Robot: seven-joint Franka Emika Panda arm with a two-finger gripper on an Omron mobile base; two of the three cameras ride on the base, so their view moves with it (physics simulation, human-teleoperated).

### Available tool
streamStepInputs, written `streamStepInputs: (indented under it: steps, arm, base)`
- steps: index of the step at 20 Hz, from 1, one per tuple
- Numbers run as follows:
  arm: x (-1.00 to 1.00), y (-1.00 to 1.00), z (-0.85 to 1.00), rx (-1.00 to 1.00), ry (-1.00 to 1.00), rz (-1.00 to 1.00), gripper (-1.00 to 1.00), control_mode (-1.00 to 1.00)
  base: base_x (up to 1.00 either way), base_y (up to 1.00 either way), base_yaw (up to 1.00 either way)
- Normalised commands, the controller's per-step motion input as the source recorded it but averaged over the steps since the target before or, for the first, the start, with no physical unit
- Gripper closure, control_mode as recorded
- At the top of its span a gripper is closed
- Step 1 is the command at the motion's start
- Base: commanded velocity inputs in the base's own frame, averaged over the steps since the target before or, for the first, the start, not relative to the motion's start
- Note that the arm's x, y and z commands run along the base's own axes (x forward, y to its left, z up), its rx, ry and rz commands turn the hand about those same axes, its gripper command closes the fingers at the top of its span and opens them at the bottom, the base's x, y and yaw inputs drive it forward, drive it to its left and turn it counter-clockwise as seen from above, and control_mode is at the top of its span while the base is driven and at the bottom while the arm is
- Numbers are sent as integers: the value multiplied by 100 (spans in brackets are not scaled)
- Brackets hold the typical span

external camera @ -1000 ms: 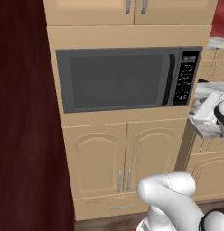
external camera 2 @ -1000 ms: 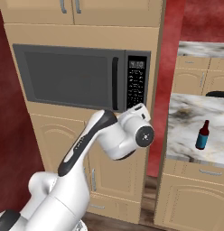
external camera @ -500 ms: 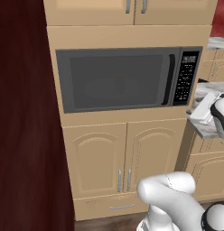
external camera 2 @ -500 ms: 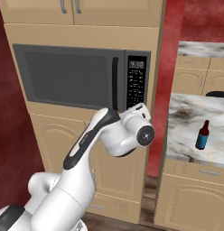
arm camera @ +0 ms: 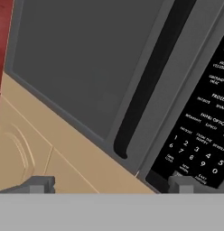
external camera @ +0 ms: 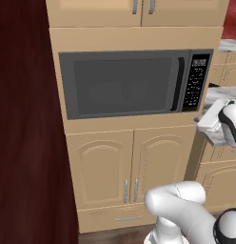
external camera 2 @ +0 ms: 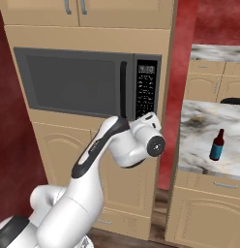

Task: Place the microwavable item in the microwave. Then, close the microwave door and press the start button.

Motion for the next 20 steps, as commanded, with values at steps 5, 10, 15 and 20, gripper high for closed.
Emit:
streamStepInputs:
  steps: [5, 10, 15, 20]
  arm:
    - [22, 0, -10, 0, 0, 0, -100, -100]
    - [22, -4, -9, 0, 0, 0, -100, -100]
    - [20, -7, -9, 0, 0, 0, -100, -100]
    - [23, -2, -11, 0, 0, 0, -100, -100]
  base:
    - [0, 0, 0]
    - [0, 0, 0]
    - [0, 0, 0]
    - [0, 0, 0]
